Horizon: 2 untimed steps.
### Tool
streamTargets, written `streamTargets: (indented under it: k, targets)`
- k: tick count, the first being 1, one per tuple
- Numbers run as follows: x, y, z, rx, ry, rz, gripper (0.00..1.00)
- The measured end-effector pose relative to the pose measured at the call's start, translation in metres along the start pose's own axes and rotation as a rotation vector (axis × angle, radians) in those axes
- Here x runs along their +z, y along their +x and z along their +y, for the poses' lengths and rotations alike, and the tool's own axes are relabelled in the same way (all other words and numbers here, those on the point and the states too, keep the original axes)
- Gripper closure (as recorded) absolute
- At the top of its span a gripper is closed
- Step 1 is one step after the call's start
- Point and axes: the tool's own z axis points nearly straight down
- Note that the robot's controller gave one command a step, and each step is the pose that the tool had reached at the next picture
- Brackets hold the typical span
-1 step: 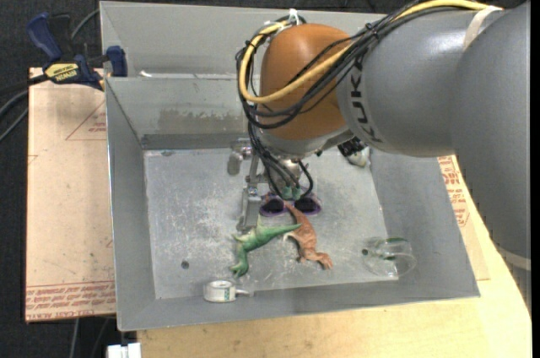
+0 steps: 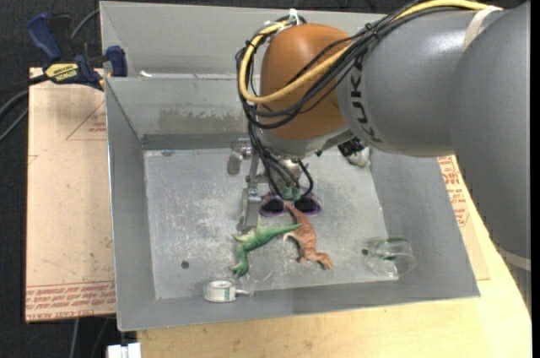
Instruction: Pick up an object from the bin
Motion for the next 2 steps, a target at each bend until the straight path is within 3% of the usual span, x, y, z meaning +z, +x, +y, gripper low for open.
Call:
streamTargets:
  k: [1,2]
  targets:
    - [0.032,0.008,-0.076,-0.05,-0.001,-0.002,0.0]
    - [0.088,-0.008,-0.082,-0.234,0.0,-0.003,0.0]
